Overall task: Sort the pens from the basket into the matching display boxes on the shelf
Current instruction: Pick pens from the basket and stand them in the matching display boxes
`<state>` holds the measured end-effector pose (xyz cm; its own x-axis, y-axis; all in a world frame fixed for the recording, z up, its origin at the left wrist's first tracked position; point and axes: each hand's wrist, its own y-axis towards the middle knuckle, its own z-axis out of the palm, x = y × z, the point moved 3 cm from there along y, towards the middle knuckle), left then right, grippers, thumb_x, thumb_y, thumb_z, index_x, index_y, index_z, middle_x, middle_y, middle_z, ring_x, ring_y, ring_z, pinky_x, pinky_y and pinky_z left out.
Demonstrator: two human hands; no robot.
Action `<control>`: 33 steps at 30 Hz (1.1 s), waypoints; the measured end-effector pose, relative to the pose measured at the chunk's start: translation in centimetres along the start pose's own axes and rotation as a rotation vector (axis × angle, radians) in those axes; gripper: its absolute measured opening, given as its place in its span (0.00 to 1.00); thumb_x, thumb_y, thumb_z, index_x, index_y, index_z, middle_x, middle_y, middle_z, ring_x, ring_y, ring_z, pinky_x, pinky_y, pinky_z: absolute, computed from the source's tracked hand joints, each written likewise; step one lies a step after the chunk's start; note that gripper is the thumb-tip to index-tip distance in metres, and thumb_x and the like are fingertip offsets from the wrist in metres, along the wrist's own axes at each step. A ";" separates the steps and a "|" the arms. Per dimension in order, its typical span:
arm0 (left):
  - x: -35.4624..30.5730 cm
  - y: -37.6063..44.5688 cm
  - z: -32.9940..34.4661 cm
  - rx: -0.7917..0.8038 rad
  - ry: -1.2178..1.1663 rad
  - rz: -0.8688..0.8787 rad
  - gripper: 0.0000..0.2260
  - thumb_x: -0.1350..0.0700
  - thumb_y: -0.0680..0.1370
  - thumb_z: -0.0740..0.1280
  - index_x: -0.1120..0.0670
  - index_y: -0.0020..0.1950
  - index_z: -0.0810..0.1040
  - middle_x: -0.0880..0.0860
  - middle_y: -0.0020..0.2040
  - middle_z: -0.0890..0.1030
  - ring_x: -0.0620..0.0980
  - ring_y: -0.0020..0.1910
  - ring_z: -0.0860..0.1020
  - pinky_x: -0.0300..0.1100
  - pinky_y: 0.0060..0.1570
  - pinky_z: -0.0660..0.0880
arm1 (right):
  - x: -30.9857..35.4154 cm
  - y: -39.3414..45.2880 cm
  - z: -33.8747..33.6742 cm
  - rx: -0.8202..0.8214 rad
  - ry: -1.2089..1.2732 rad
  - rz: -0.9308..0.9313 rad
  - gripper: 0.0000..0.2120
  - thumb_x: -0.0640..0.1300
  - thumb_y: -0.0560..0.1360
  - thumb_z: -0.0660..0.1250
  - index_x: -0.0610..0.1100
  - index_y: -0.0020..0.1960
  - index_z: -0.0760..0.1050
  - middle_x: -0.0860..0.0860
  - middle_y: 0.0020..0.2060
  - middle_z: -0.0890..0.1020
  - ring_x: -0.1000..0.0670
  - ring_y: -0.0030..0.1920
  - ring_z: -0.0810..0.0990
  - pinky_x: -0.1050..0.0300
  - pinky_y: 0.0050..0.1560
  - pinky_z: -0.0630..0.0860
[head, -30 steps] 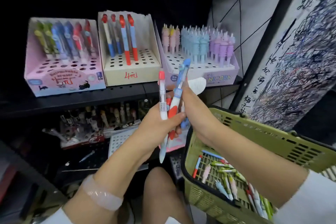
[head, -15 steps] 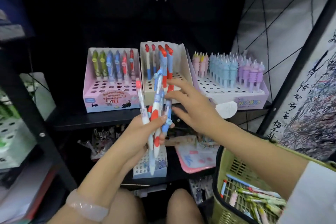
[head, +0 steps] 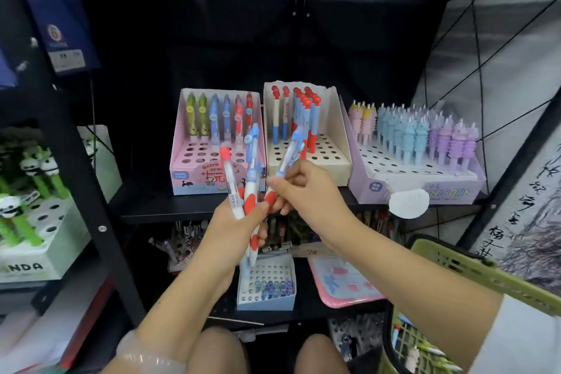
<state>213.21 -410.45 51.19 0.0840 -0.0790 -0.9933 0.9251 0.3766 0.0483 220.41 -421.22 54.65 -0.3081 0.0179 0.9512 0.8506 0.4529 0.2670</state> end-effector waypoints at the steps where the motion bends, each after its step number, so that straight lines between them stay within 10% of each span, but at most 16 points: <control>1: 0.1 0.1 -0.3 -0.009 0.004 -0.002 0.05 0.57 0.77 0.65 0.57 0.44 0.75 0.48 0.23 0.73 0.43 0.22 0.71 0.34 0.23 0.69 | 0.3 0.2 0.2 0.015 -0.013 -0.014 0.07 0.44 0.74 0.68 0.42 0.44 0.71 0.49 0.28 0.80 0.50 0.28 0.78 0.62 0.29 0.74; 15: -1.1 2.8 -6.2 -0.144 -0.060 -0.031 0.08 0.54 0.77 0.66 0.59 0.47 0.81 0.52 0.26 0.77 0.44 0.23 0.72 0.34 0.25 0.71 | 5.3 6.9 1.7 0.142 0.040 -0.178 0.05 0.41 0.78 0.61 0.43 0.52 0.74 0.48 0.34 0.83 0.54 0.34 0.82 0.65 0.38 0.79; 20: -1.2 3.4 -8.5 -0.199 -0.030 0.025 0.09 0.51 0.76 0.66 0.56 0.46 0.81 0.52 0.25 0.75 0.44 0.25 0.74 0.39 0.34 0.71 | 6.8 11.5 2.7 -0.148 -0.153 -0.293 0.05 0.41 0.78 0.63 0.47 0.43 0.70 0.49 0.33 0.81 0.54 0.33 0.83 0.61 0.38 0.80; 26: -0.7 3.4 -9.6 -0.198 -0.074 0.047 0.08 0.51 0.75 0.66 0.53 0.41 0.81 0.54 0.30 0.77 0.43 0.27 0.74 0.34 0.29 0.72 | 4.9 14.1 4.7 -0.099 -0.480 -0.253 0.05 0.42 0.77 0.64 0.41 0.47 0.71 0.47 0.35 0.81 0.57 0.32 0.80 0.51 0.43 0.80; 33: -0.7 3.1 -9.7 -0.146 -0.096 0.028 0.07 0.51 0.75 0.66 0.50 0.39 0.81 0.55 0.32 0.78 0.45 0.27 0.74 0.40 0.31 0.72 | 4.1 15.4 6.1 -0.140 -0.981 -0.376 0.13 0.51 0.74 0.67 0.41 0.51 0.78 0.45 0.56 0.71 0.47 0.56 0.69 0.57 0.49 0.66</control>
<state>212.48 -400.28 51.04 0.1504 -0.1515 -0.9770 0.8591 0.5091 0.0533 229.63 -408.78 61.75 -0.7179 0.6381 0.2783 0.6510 0.4738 0.5930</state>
